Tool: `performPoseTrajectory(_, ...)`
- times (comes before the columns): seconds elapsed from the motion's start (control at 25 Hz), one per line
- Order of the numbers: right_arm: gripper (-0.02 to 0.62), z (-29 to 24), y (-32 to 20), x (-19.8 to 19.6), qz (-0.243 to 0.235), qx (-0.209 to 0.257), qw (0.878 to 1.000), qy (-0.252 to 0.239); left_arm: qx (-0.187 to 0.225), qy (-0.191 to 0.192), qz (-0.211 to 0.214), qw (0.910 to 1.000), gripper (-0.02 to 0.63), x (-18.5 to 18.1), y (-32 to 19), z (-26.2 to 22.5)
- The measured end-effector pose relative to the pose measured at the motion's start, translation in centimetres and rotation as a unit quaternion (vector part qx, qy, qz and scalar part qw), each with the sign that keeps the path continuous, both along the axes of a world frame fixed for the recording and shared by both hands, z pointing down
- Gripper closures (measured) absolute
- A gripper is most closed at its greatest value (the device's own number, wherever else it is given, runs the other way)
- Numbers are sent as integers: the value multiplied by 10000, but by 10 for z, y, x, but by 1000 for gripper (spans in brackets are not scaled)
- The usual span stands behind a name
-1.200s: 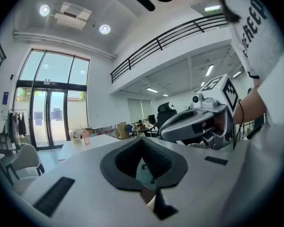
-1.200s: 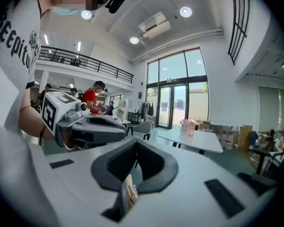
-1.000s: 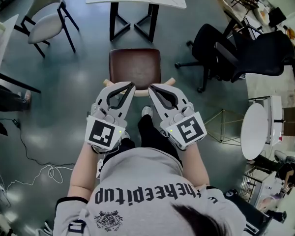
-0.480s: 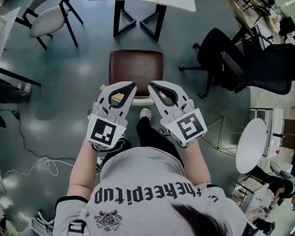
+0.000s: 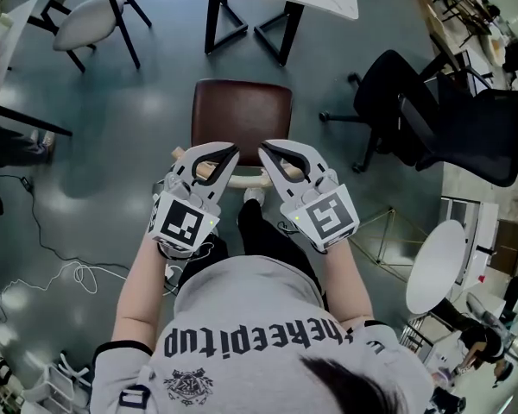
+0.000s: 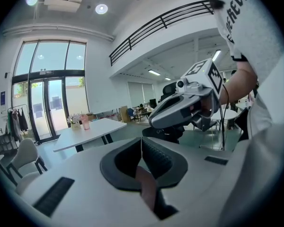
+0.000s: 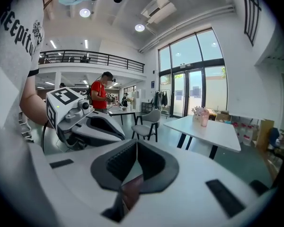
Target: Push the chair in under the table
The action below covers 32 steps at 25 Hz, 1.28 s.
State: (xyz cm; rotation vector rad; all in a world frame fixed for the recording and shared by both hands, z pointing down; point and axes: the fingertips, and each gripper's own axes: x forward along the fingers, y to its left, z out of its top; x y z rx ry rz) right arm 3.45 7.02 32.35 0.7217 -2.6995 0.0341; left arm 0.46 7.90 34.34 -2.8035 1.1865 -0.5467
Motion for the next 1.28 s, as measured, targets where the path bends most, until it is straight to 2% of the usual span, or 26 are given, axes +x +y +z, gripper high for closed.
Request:
performPoseTrajectory(0.36,574,49,-2,-6,-392,-351,9975,462,-271,-515,185,9981,586,-1,-4,38)
performPoseTrajectory(0.48,534,65,-2,-8,-532,-420,9956,649,-378,-804,293,9956,581,0,-4,56)
performPoseTrajectory(0.6,520,81,0,-10,-700,-513,9925,861,-568,-1076,440,9916,514,1,-1,78)
performPoseTrajectory(0.8,500,108,9,-13,-1002,-689,9852,1205,-796,-1680,763,9796,502,1,10,117)
performPoseTrajectory(1.04,497,134,22,-11,-1325,-759,9743,1655,-965,-2460,1335,9552,480,5,31,157)
performPoseTrajectory(1.28,486,162,41,-8,-1640,-851,9619,2015,-1183,-2784,1667,9385,454,7,47,184)
